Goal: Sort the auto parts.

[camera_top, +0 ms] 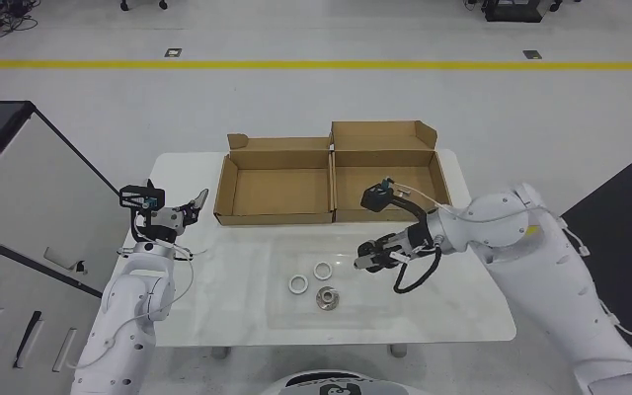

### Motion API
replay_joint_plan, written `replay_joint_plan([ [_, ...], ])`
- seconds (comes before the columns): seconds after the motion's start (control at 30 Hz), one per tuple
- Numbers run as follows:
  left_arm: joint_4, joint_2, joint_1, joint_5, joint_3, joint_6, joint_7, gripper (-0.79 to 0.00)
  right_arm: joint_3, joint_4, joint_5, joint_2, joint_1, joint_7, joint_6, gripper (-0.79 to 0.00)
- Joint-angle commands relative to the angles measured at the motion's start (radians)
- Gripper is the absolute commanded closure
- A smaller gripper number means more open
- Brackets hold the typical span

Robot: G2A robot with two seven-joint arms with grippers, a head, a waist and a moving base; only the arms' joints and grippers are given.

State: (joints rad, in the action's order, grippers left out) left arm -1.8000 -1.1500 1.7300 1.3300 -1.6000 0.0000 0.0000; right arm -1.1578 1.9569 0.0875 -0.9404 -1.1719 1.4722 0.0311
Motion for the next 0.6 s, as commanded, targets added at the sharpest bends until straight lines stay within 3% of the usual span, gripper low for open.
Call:
replay_joint_plan([
  [0.0, 0.0, 0.0, 0.0, 0.0, 0.0, 0.0, 0.0, -0.785, 0.0, 0.0, -0.003, 0.0, -0.001, -0.001, -0.001, 0.0],
  [0.43, 0.0, 0.0, 0.0, 0.0, 0.0, 0.0, 0.0, -0.785, -0.002, -0.001, -0.009, 0.0, -0.002, -0.012, -0.001, 0.0],
  [0.57, 0.0, 0.0, 0.0, 0.0, 0.0, 0.0, 0.0, -0.785, -0.064, -0.051, -0.149, 0.0, -0.015, -0.085, 0.011, 0.0],
])
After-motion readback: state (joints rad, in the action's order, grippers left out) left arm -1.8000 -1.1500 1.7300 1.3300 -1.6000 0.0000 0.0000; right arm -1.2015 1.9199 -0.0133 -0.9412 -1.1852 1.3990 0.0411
